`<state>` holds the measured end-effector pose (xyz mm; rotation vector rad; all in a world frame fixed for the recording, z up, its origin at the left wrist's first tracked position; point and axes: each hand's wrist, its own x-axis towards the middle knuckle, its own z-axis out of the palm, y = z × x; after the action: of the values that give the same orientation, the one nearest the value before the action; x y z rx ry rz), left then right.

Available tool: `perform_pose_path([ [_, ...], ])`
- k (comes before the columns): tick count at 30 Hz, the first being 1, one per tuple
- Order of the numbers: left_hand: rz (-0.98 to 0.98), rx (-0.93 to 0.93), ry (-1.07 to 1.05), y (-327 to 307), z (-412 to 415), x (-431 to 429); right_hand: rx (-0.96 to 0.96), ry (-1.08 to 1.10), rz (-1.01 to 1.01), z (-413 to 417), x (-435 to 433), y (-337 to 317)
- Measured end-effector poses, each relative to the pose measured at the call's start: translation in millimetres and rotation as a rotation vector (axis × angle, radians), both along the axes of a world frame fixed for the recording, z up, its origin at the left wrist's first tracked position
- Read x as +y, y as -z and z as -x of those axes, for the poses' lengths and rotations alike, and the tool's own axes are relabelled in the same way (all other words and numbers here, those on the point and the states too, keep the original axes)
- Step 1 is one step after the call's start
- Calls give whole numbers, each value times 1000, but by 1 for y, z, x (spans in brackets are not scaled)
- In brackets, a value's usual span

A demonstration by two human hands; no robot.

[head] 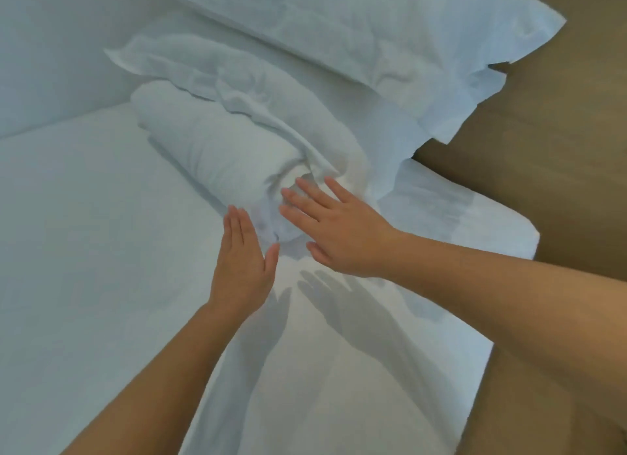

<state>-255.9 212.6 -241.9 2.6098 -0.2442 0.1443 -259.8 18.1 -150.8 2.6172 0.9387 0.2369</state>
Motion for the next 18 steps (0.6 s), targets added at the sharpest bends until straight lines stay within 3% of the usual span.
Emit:
perform_pose_path([
  [5, 465, 13, -157, 44, -50, -22, -140, -103, 206, -63, 9, 10],
  [8, 713, 10, -170, 61, -65, -24, -171, -289, 268, -91, 25, -2],
  [12, 698, -121, -103, 88, -68, -15, -173, -472, 328, -130, 69, -14],
  [15, 610, -139, -37, 97, -73, -12, 27, -312, 583, -163, 120, -14],
  [18, 677, -132, -32, 98, -73, -9, 56, -216, 809, -185, 150, -9],
])
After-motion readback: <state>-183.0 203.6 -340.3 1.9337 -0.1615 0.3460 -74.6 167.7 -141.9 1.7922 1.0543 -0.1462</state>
